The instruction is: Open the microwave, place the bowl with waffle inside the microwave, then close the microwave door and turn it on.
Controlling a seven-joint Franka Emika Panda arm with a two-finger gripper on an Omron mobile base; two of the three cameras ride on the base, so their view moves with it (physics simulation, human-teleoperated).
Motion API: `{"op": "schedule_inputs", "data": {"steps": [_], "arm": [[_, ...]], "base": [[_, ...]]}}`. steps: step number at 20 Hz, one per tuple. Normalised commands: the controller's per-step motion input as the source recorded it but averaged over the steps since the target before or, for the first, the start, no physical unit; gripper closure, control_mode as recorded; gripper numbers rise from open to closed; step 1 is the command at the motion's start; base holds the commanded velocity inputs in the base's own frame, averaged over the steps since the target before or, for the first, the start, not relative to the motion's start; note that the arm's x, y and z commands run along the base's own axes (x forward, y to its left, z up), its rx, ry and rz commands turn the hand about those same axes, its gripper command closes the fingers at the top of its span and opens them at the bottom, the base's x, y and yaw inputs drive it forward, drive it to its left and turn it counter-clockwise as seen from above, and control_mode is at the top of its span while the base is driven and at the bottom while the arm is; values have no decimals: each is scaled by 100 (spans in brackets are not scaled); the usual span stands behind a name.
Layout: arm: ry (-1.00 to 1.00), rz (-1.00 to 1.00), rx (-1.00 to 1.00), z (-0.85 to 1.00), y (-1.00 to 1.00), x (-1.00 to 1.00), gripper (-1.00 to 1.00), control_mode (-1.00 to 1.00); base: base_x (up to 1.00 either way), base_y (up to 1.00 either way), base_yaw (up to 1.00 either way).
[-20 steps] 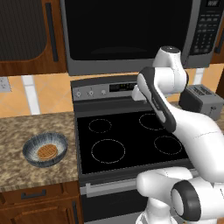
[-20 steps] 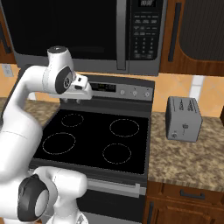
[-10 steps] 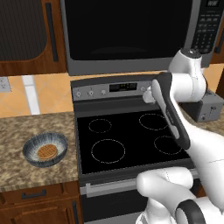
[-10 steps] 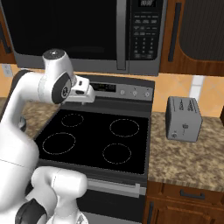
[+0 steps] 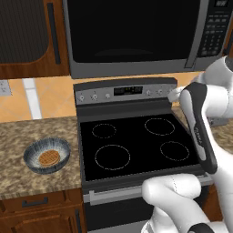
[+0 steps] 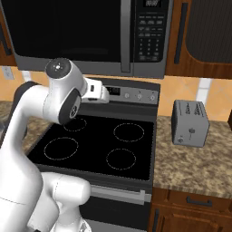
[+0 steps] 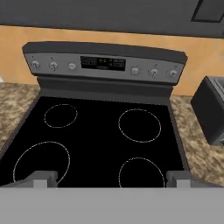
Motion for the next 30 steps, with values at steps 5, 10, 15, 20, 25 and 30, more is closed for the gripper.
{"op": "schedule_inputs", "data": {"steps": [5, 10, 15, 20, 25, 30], "arm": [[-25, -1, 0, 50, -17, -2, -100, -100], [-25, -2, 0, 62, -19, -8, -100, -100], [-17, -5, 0, 58, -11, 0, -100, -100], [-12, -3, 0, 58, 0, 0, -100, -100], [-11, -4, 0, 41, -13, 0, -100, -100], [-14, 0, 0, 7, -31, 0, -100, -100]], "base": [[0, 0, 0], [0, 0, 0], [0, 0, 0], [0, 0, 0], [0, 0, 0], [0, 0, 0]]}}
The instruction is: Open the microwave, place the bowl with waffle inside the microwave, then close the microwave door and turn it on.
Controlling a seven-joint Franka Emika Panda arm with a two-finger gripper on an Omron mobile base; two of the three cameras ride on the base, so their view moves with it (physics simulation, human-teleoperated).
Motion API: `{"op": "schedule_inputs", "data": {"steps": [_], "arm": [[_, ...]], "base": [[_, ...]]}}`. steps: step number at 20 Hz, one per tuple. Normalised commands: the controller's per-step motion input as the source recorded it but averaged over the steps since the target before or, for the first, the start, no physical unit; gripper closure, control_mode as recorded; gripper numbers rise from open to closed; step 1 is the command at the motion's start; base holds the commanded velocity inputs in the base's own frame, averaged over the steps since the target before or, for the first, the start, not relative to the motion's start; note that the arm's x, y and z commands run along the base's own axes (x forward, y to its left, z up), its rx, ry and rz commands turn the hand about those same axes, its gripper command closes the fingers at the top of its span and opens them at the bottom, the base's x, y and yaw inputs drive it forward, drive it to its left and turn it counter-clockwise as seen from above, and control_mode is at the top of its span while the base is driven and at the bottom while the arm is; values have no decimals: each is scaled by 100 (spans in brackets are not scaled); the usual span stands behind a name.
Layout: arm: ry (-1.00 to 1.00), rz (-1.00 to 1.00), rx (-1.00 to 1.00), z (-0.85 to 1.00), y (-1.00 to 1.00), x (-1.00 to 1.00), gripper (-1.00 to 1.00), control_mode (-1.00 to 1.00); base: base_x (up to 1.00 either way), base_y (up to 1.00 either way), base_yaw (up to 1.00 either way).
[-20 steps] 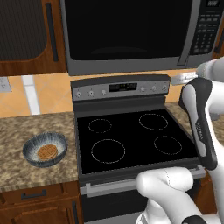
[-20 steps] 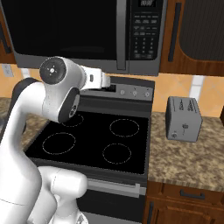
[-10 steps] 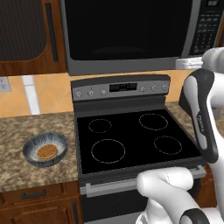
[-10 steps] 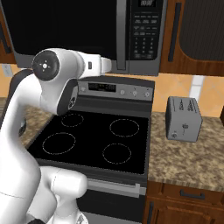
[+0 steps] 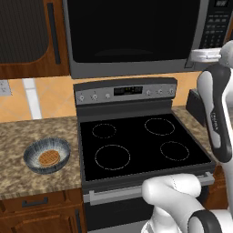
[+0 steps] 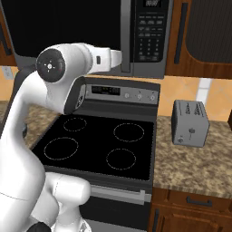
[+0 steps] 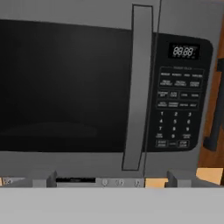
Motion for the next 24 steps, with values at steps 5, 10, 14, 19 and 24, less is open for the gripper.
{"op": "schedule_inputs", "data": {"steps": [5, 10, 14, 19, 24], "arm": [[-19, 0, 0, 0, -32, 6, -100, -100], [-12, 0, 0, 1, -15, 24, -100, -100], [-6, 0, 0, 1, -13, 37, -100, -100], [0, 0, 1, 12, -11, 30, -100, -100], [0, 0, 0, 10, 0, 36, -100, -100]], "base": [[0, 0, 0], [0, 0, 0], [0, 0, 0], [0, 0, 0], [0, 0, 0]]}}
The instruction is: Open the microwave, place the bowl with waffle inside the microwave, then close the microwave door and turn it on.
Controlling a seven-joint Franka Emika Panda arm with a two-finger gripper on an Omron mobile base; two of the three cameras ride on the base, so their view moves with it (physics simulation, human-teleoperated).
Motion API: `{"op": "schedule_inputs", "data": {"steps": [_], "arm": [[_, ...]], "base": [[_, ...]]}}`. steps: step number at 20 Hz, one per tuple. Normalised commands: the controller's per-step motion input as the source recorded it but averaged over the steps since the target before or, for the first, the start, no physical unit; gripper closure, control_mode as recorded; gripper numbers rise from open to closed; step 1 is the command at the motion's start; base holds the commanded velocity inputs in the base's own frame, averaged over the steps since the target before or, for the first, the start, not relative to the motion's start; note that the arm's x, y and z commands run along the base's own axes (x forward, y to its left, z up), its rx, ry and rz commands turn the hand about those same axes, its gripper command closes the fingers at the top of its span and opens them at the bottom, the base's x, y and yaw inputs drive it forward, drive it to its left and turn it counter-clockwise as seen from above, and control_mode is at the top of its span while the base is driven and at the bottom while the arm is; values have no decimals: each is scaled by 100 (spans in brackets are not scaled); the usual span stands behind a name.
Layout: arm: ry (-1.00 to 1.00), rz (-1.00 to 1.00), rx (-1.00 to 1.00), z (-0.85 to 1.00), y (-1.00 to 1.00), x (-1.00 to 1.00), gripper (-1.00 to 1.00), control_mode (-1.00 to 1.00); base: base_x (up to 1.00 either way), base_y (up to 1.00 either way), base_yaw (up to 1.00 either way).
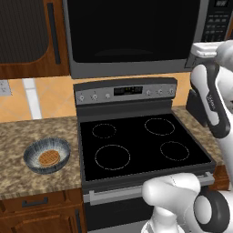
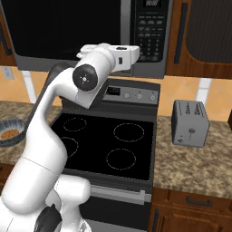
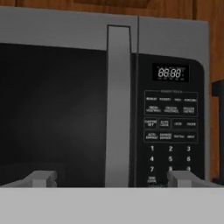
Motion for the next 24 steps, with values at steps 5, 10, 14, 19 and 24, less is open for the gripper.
{"op": "schedule_inputs", "data": {"steps": [5, 10, 14, 19, 24], "arm": [[0, 0, 0, 0, -1, 35, -100, -100], [0, 0, 0, 0, -4, 31, -100, -100], [0, 0, 0, 0, -1, 33, -100, -100], [0, 0, 0, 0, -2, 20, -100, -100], [0, 0, 0, 0, -8, 25, -100, -100]], "base": [[0, 0, 0], [0, 0, 0], [0, 0, 0], [0, 0, 0], [0, 0, 0]]}}
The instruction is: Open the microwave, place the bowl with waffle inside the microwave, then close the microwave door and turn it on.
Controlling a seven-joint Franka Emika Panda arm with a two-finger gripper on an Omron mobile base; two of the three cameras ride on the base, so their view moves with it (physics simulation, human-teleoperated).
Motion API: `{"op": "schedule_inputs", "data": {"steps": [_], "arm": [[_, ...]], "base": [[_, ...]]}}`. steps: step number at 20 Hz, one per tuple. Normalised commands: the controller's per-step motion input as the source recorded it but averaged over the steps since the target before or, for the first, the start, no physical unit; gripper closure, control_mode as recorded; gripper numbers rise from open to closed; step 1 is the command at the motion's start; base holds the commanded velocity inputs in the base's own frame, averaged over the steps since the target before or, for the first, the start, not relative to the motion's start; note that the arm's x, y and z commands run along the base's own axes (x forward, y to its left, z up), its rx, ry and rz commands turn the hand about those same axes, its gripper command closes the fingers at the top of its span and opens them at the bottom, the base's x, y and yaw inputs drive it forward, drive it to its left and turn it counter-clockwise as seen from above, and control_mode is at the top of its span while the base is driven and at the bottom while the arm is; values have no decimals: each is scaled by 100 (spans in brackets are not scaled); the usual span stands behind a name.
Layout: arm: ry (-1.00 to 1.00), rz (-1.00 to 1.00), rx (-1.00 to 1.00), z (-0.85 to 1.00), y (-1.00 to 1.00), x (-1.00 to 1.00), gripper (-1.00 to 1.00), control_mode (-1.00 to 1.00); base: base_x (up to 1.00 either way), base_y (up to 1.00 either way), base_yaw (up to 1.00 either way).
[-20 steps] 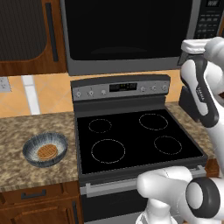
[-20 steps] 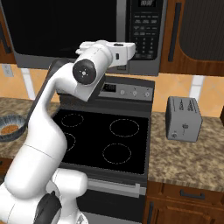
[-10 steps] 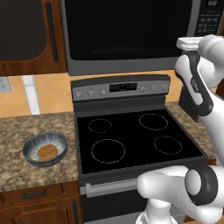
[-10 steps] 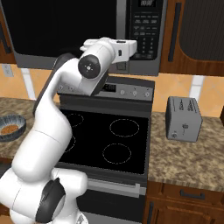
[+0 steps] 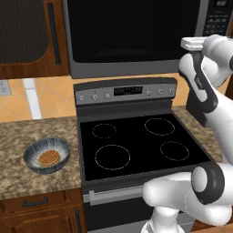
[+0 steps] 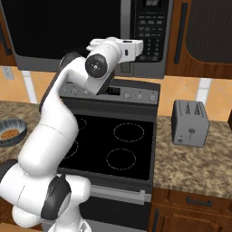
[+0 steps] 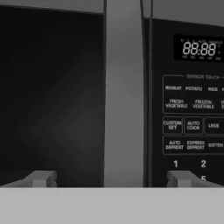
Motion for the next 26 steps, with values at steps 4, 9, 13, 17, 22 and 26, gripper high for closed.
{"op": "schedule_inputs", "data": {"steps": [4, 9, 13, 17, 22, 26], "arm": [[0, 2, 0, 0, -16, 23, -100, -100], [0, 1, 0, 0, -2, 19, -100, -100], [0, 1, 0, 0, 0, 16, -100, -100], [0, 0, 0, 0, 0, 23, -100, -100], [0, 0, 0, 0, 0, 15, -100, -100], [0, 0, 0, 0, 0, 0, -100, -100]], "base": [[0, 0, 0], [0, 0, 0], [0, 0, 0], [0, 0, 0], [0, 0, 0], [0, 0, 0]]}}
